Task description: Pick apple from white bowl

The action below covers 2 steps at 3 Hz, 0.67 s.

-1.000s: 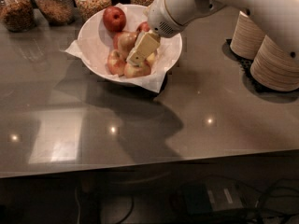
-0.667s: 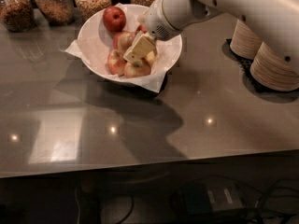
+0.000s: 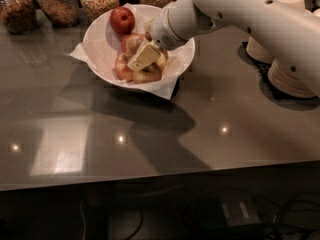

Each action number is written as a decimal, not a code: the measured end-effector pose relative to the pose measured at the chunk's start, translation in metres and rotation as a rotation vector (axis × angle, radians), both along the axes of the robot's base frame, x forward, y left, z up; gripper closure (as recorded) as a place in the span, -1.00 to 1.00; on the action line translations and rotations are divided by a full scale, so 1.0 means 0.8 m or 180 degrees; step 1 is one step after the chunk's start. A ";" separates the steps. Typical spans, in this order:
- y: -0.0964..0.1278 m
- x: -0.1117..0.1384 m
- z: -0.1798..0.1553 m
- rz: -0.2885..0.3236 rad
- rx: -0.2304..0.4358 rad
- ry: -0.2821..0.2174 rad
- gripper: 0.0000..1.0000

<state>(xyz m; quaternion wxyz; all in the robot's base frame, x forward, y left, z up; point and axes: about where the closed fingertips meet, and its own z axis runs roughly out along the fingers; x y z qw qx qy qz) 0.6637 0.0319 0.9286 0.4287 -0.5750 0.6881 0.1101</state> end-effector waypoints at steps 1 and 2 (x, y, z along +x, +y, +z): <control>0.005 0.004 -0.014 -0.0011 0.0026 0.0048 -0.58; 0.008 0.005 -0.019 -0.0012 0.0035 0.0071 -0.46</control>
Offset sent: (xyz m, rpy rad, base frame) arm 0.0083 0.0082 -0.0258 0.0200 0.0384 -0.0114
